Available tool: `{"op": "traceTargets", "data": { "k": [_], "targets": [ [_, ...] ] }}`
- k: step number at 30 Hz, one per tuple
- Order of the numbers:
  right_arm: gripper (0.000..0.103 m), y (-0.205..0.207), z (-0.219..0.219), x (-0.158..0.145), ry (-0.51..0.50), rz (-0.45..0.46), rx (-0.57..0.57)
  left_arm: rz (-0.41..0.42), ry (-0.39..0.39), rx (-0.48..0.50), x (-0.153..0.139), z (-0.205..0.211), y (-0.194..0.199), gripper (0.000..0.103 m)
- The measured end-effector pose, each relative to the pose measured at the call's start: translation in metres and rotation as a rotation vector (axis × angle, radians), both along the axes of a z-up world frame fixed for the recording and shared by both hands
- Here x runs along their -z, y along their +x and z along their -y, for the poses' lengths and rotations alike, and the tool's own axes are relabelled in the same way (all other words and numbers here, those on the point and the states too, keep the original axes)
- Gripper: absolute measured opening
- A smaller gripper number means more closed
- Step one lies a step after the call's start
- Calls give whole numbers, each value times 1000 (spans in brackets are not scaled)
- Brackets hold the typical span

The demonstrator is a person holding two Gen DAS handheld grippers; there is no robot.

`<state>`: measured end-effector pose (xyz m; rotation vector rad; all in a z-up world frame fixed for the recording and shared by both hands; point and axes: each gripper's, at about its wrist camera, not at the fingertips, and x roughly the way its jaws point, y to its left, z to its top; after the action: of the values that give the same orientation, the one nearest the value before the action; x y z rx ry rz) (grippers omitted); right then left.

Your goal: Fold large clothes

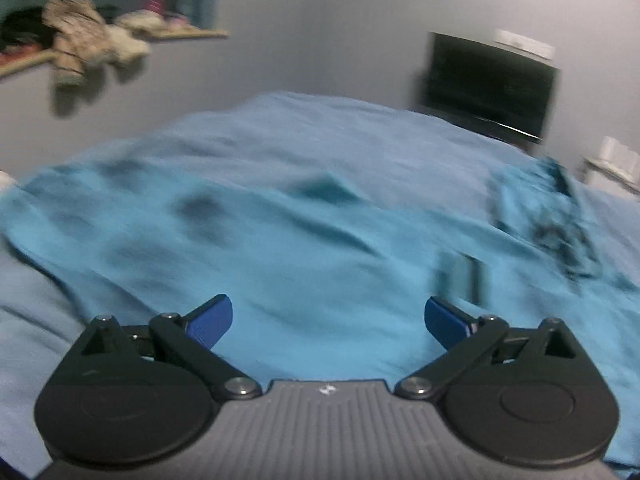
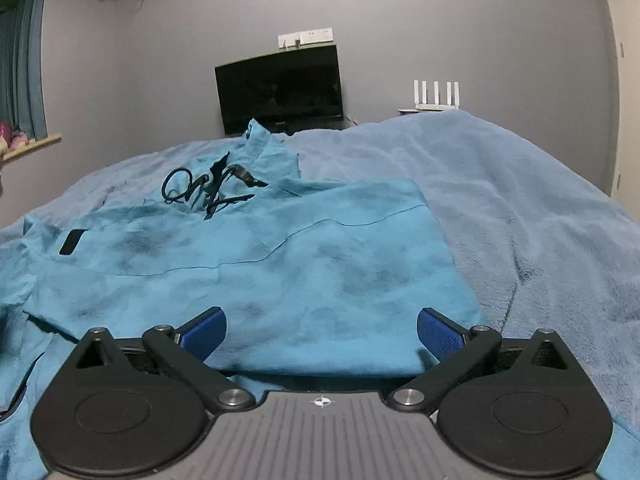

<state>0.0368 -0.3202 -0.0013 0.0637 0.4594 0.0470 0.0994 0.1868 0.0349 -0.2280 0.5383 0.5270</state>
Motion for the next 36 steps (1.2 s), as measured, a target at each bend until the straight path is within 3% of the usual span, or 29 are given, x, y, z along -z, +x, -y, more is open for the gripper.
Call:
{"op": "traceTargets", "data": {
  "k": [3, 6, 9, 14, 19, 24, 25, 26, 29, 31, 33, 36],
  "targets": [
    [103, 0, -8, -4, -47, 17, -2, 4, 123, -121, -16, -41, -18, 103],
    [103, -4, -16, -7, -89, 37, -32, -63, 206, -188, -22, -89, -28, 103],
    [103, -5, -20, -7, -102, 24, -53, -185, 134, -185, -10, -147, -31, 103],
    [103, -4, -15, 1, -63, 15, -53, -268, 92, -223, 18, -208, -43, 103],
    [103, 5, -3, 15, 4, -23, -20, -129, -128, -233, 33, -244, -65, 103],
    [103, 8, -5, 26, -18, -29, -21, -67, -183, -280, 37, -257, -68, 101],
    [103, 8, -8, 26, -32, -27, -27, -42, -181, -290, 35, -258, -70, 93],
    [103, 7, -10, 27, -47, -25, -33, -9, -184, -293, 33, -260, -72, 73],
    [103, 5, -14, 28, -79, -20, -49, 47, -189, -294, 25, -263, -75, 32],
    [103, 5, -16, 29, -89, -20, -55, 66, -128, -315, 15, -255, -76, 15],
    [103, 5, -15, 29, -92, -20, -58, 110, -37, -281, 1, -237, -76, 9],
    [103, 5, -15, 29, -93, -21, -60, 198, 81, -113, -31, -190, -74, 6]
  ]
}}
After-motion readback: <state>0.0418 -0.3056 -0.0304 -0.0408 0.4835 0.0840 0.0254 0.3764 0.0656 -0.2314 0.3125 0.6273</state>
